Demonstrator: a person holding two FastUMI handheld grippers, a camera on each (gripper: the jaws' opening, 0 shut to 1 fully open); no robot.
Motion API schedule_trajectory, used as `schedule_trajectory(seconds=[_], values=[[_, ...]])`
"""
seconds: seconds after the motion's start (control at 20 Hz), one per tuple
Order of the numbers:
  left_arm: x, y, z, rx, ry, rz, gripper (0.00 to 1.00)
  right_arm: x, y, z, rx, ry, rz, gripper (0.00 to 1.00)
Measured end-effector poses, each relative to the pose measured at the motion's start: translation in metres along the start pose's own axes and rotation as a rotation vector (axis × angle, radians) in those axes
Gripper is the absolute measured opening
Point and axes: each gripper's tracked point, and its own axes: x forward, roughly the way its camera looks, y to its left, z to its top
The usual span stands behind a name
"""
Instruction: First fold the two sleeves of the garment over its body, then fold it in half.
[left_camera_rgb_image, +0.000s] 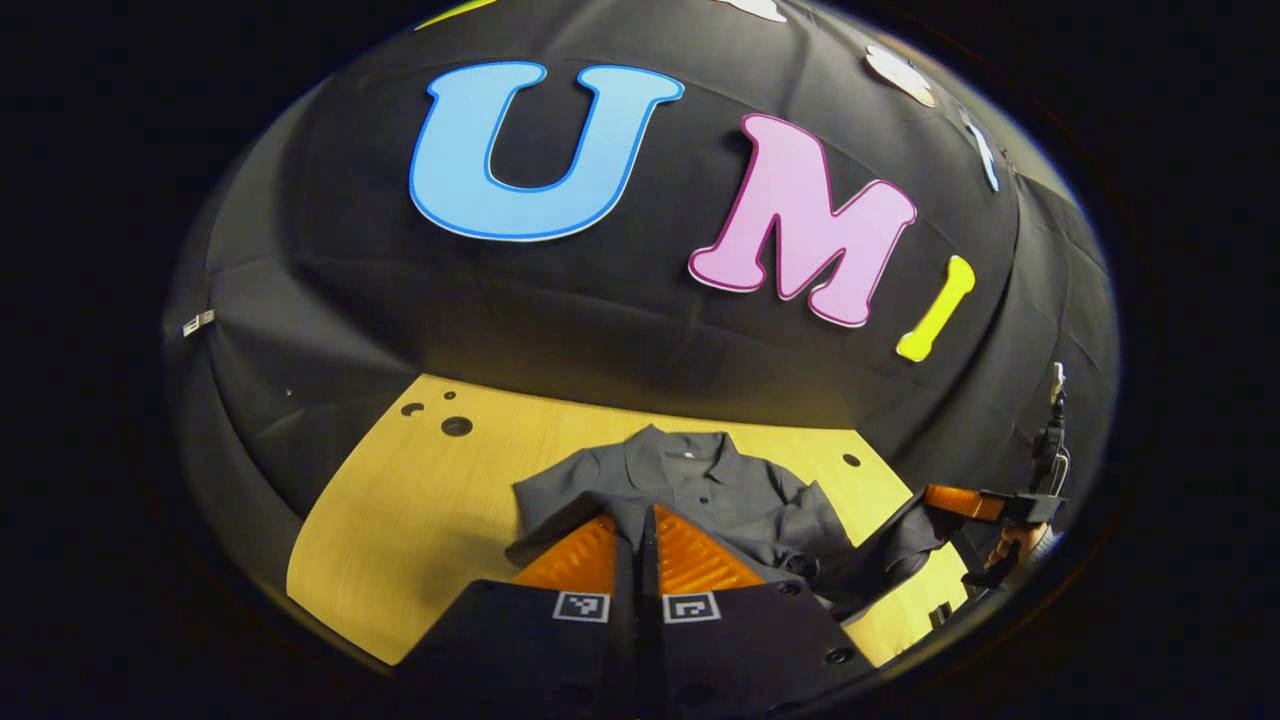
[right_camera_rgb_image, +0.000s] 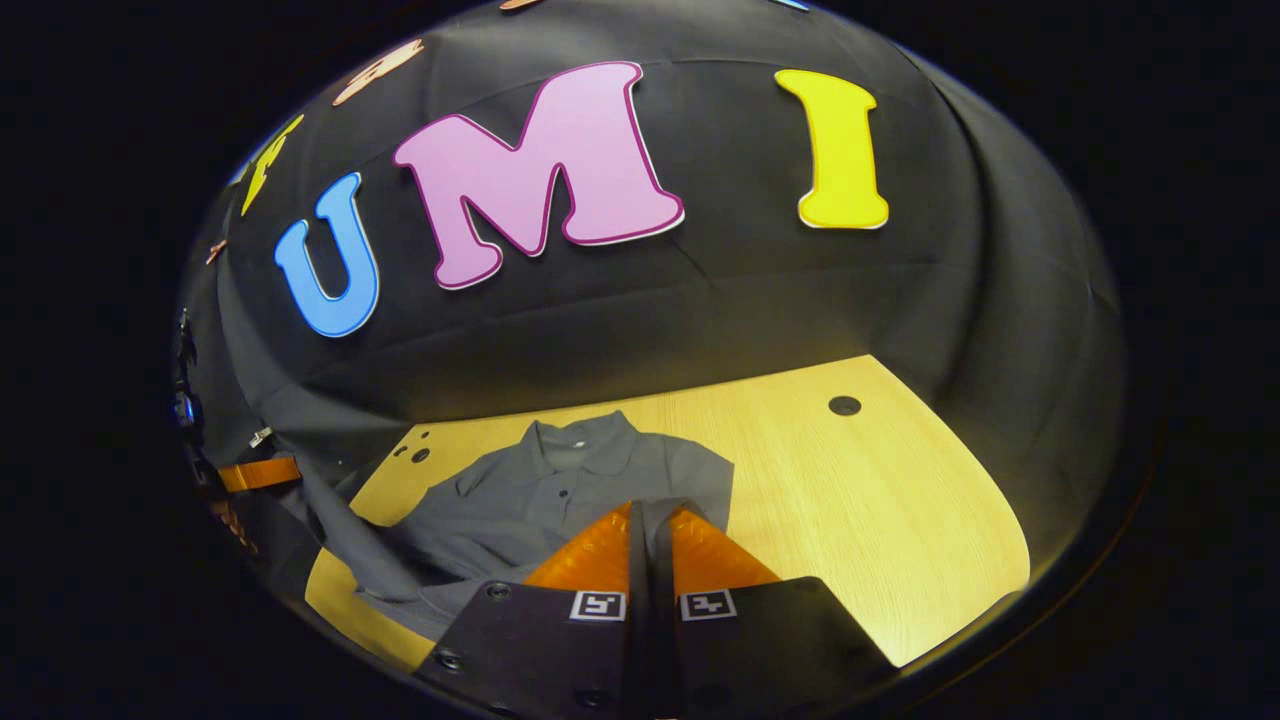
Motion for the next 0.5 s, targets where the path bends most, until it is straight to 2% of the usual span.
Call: schedule_trajectory(seconds=[0.25,0.5], values=[[0.048,0.003,0.032,-0.007,-0.034,0.005,0.05,0.042,-0.006,0.029,-0.022,-0.033,-0.009,0.05],[0.105,0.016,0.048,-0.016,-0.041,0.028,0.05,0.086,-0.011,0.037,-0.031,-0.046,-0.027,0.05]])
